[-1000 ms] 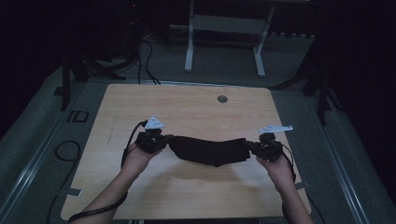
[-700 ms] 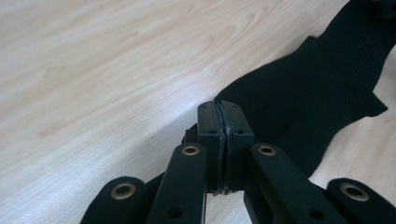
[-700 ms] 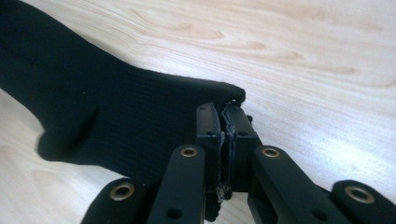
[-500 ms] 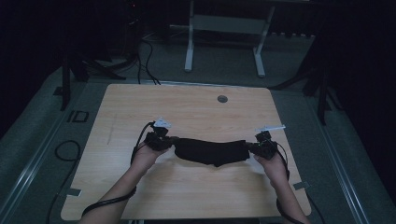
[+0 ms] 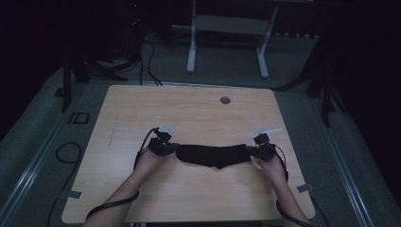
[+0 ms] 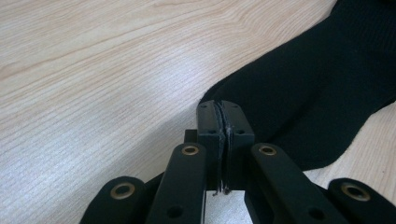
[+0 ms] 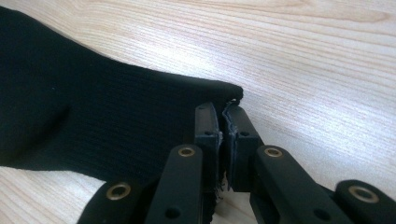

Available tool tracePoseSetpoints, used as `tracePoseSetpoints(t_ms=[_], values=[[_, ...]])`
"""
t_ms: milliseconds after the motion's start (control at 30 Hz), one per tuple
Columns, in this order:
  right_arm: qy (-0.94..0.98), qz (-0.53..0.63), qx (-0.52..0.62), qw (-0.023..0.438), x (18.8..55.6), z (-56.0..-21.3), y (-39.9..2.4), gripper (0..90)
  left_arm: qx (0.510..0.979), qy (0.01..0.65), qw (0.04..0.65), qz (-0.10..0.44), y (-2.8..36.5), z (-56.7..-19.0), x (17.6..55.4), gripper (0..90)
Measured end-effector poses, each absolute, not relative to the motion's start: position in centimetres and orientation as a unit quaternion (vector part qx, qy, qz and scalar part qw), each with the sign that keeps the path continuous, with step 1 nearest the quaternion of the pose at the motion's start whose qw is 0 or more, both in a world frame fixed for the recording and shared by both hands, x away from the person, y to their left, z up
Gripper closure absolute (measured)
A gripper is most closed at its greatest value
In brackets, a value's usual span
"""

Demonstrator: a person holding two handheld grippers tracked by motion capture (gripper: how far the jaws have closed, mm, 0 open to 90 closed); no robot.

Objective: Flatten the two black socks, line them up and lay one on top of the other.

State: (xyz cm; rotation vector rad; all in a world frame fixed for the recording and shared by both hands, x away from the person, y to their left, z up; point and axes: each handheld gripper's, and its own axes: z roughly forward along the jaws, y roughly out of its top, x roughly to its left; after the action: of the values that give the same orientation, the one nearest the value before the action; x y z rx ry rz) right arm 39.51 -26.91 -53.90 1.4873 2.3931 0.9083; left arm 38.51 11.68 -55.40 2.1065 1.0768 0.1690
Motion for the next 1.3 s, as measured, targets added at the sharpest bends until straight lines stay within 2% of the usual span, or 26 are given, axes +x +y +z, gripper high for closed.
tracePoseSetpoints(t_ms=[467,500,700,900,967,1033,1167,1300], values=[[0.812,0.303,0.492,0.087,40.3,-53.9,-25.8,72.5,0.818,0.43,0.377,0.062,12.7,-56.1,38.0,86.6],[0.813,0.301,0.491,0.087,40.3,-53.9,-25.8,69.6,0.817,0.43,0.38,0.06,12.8,-56.1,37.9,84.3],[0.814,0.304,0.485,0.099,40.2,-53.2,-25.7,46.8,0.806,0.43,0.402,0.068,13.4,-55.4,37.2,46.2],[0.813,0.324,0.472,0.107,39.9,-52.0,-25.9,27.7,0.795,0.432,0.419,0.078,13.9,-54.3,36.2,25.0],[0.81,0.335,0.469,0.107,39.7,-51.6,-25.9,21.3,0.793,0.427,0.426,0.088,14.0,-54.1,35.8,15.0],[0.816,0.341,0.456,0.104,39.5,-51.4,-25.8,14.8,0.794,0.418,0.428,0.107,14.1,-53.9,35.4,13.6],[0.821,0.347,0.441,0.1,39.0,-51.3,-25.7,13.8,0.785,0.414,0.444,0.125,14.5,-53.8,34.5,12.3],[0.819,0.351,0.441,0.104,38.7,-51.5,-26.0,13.8,0.79,0.413,0.431,0.139,14.9,-53.9,33.8,12.3]])
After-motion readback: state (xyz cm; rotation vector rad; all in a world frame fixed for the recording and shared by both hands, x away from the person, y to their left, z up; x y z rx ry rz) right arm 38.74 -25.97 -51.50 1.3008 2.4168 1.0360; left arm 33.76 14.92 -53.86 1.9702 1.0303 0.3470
